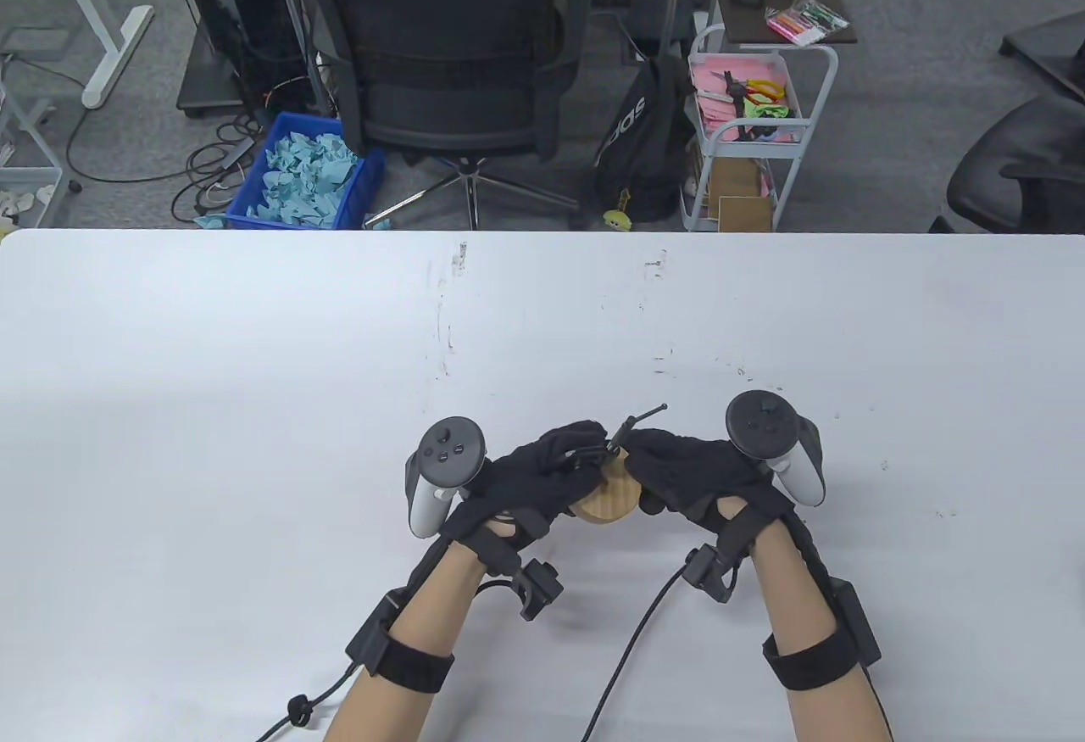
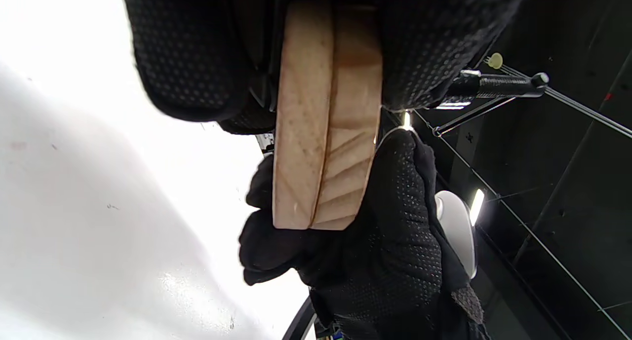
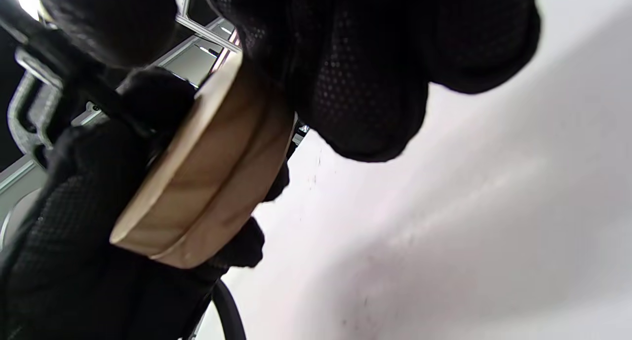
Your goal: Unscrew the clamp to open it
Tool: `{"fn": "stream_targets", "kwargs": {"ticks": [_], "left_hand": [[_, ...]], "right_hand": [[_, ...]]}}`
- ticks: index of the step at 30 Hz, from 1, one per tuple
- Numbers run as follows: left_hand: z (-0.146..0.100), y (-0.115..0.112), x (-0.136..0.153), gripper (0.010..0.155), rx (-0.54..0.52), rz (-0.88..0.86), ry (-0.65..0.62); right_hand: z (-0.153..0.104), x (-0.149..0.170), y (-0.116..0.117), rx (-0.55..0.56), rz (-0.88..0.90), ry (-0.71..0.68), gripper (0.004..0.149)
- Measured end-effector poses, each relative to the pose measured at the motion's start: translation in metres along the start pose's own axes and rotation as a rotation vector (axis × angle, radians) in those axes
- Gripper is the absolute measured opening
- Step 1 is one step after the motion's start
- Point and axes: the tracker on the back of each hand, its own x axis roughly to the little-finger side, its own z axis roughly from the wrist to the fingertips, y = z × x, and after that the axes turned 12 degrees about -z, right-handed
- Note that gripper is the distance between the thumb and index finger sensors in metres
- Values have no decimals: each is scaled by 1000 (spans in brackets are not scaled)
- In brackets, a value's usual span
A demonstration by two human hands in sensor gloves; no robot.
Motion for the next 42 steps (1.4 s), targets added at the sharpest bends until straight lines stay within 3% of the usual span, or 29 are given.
{"fn": "stream_targets", "kwargs": {"ticks": [5,18,25,33,42], "left_hand": [[3,-3,4,40,33,-162,-9],[2,-2,2,39,22,-101,-19],[-4,22,-1,39,-96,-36,-14],[-6,30,0,40,-101,-77,-10],[-4,27,0,40,-85,-86,1]], "right_hand": [[3,0,7,-35,63,-35,74],[2,2,0,-20,91,-52,67],[-6,2,-16,84,-167,14,64],[7,2,12,48,-317,62,63],[11,12,21,43,-372,144,61]]}}
